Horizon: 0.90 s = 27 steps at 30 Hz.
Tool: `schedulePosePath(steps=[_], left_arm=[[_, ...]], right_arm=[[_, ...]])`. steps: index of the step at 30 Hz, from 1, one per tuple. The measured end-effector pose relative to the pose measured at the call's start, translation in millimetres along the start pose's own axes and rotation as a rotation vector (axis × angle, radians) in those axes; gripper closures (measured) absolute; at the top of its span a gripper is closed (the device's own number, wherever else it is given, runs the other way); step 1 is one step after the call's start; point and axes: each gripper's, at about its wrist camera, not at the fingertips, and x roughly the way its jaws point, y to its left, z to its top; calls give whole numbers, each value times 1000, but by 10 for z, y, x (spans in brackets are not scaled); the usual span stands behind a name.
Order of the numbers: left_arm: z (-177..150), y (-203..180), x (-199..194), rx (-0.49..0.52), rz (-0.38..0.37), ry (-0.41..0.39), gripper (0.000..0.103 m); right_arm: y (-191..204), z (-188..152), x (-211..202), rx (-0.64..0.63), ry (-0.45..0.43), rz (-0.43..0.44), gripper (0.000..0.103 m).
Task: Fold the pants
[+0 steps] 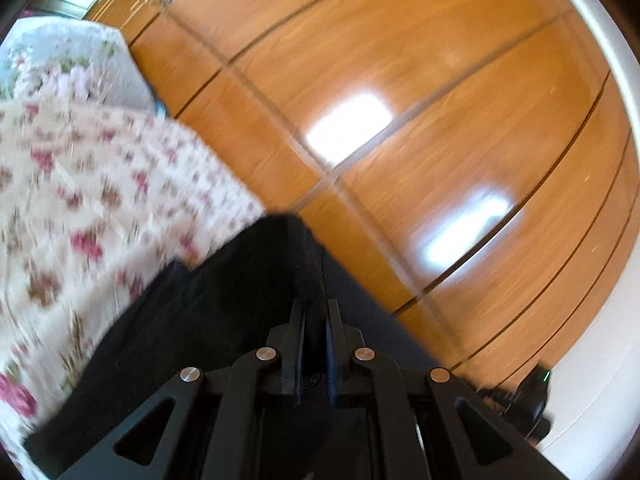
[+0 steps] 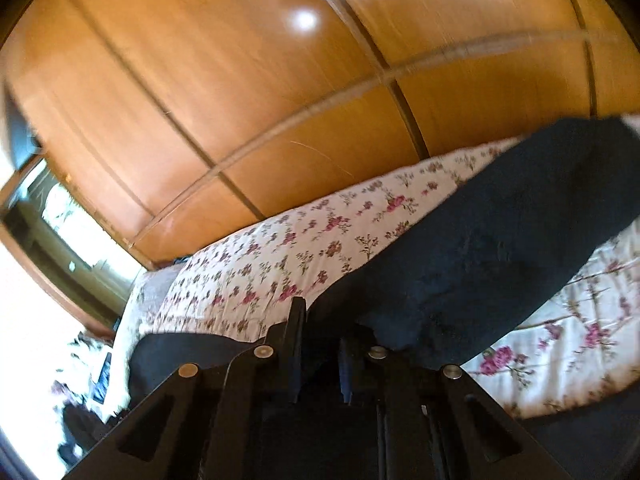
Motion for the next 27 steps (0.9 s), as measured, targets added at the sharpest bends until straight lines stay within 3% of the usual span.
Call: schedulePosePath(steps=[3,8,13,19,25,27], left_arm=[[123,-56,-142,-13,-22,-31,95],[159,123,-300,-119,-27,-32,95],[20,323,-497,-130,51,0,95],[-336,642,-669,-180,165,92,95],[-502,664,-679,-156,188,132,94],[-452,636,-724,-173,147,117,94]], right_arm=[[165,-176,-147,-94,-26,-5,88],[331,-524,-350,-198,-34,17,88],[344,-935,-368,-202,30,56,88],[279,-1418,-307,-254,114,27,88],[145,-1528,-205,-226,146,27,88],[178,-1480,-278,-216,122,48,88]])
